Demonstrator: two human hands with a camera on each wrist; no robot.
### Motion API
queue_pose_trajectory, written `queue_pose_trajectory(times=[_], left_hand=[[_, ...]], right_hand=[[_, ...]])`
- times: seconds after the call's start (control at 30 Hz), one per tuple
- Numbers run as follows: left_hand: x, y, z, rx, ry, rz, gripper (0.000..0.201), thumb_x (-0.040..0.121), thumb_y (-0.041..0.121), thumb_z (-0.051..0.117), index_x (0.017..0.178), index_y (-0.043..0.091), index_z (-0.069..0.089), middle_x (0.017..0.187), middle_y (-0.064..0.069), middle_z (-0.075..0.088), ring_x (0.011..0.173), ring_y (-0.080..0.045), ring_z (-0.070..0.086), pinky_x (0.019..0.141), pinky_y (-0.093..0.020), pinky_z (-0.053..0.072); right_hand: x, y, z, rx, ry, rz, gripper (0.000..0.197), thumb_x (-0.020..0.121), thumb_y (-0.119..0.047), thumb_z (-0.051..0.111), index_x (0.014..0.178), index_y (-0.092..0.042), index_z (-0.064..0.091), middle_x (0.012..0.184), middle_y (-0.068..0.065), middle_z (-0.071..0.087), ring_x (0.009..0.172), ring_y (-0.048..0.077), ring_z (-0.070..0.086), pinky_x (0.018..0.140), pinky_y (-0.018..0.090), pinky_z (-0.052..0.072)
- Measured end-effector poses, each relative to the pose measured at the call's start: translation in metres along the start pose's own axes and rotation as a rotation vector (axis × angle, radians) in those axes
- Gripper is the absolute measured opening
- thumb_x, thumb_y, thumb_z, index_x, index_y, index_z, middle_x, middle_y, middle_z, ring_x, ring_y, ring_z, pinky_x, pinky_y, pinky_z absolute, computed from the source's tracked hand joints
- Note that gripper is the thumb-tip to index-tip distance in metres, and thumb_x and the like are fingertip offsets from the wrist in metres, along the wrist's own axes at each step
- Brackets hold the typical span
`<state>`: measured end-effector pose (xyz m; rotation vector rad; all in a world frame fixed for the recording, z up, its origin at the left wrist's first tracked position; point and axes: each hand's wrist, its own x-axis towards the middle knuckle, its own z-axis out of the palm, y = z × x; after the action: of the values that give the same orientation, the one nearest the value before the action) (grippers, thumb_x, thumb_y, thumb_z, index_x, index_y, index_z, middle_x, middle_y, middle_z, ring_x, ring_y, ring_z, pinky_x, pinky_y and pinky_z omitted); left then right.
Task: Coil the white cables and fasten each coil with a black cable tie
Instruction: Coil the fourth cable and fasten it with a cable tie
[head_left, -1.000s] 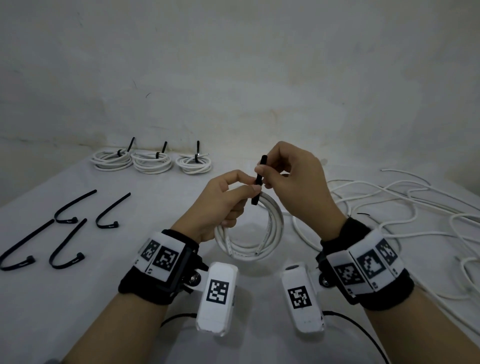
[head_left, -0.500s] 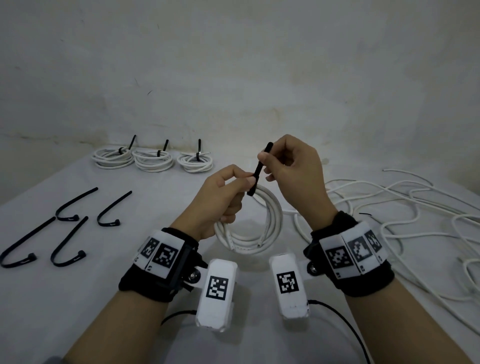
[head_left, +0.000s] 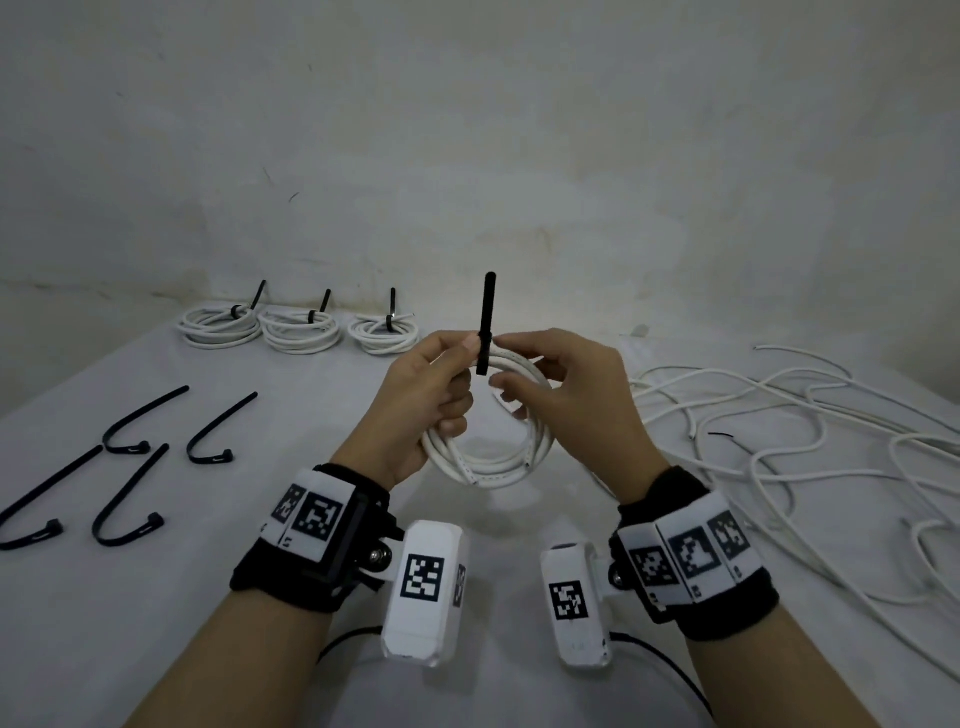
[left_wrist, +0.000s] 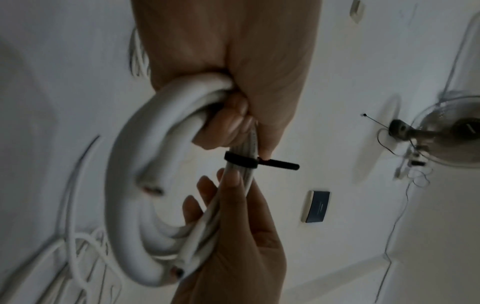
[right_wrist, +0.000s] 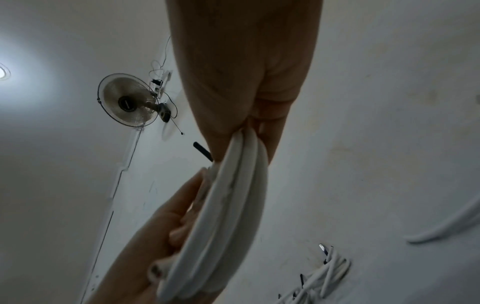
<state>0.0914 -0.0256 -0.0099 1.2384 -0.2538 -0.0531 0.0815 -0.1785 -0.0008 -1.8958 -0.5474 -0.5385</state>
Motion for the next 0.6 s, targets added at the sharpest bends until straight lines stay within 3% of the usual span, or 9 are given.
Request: queue_pose_trajectory(times=[0.17, 0.3, 0.47, 0.6], left_hand=[[0.002, -0.007, -0.005, 0.153, 0.049, 0.06, 0.021, 0.092, 0.022, 0.057, 0.108, 0.01, 0.061, 0.061, -0.003, 0.057, 0.045, -0.01, 0.049, 0.051, -0.026, 0.052], [0.004, -0.013, -0.004, 0.291, 0.088, 0.121, 0.026, 0.091, 0.024, 0.058, 0.106, 0.003, 0.062, 0.061, -0.004, 0.064, 0.045, -0.012, 0.054, 0.063, -0.039, 0.052], [0.004, -0.014, -0.003, 0.323, 0.093, 0.144, 0.026, 0.093, 0.023, 0.057, 0.106, 0.002, 0.063, 0.062, -0.004, 0.065, 0.045, -0.011, 0.054, 0.057, -0.032, 0.055], [0.004, -0.015, -0.002, 0.351, 0.083, 0.157, 0.025, 0.094, 0.023, 0.055, 0.105, 0.003, 0.064, 0.069, -0.006, 0.064, 0.043, -0.009, 0.051, 0.055, -0.033, 0.055]], right_hand=[[0.002, 0.011, 0.001, -0.032, 0.121, -0.011, 0.02, 0.081, -0.002, 0.071, 0.09, -0.02, 0.072, 0.081, 0.006, 0.07, 0.055, 0.01, 0.065, 0.049, 0.022, 0.054], [-0.001, 0.017, 0.003, -0.055, 0.119, 0.008, 0.018, 0.081, -0.006, 0.071, 0.083, -0.025, 0.071, 0.077, 0.002, 0.069, 0.052, 0.01, 0.063, 0.049, 0.025, 0.053], [-0.001, 0.018, 0.002, -0.045, 0.123, 0.016, 0.016, 0.082, -0.006, 0.071, 0.081, -0.022, 0.071, 0.077, 0.0, 0.069, 0.052, 0.009, 0.063, 0.048, 0.021, 0.051], [0.002, 0.022, -0.001, -0.025, 0.063, 0.098, 0.009, 0.083, -0.015, 0.072, 0.092, -0.016, 0.069, 0.081, 0.0, 0.07, 0.06, 0.011, 0.067, 0.056, 0.02, 0.052]])
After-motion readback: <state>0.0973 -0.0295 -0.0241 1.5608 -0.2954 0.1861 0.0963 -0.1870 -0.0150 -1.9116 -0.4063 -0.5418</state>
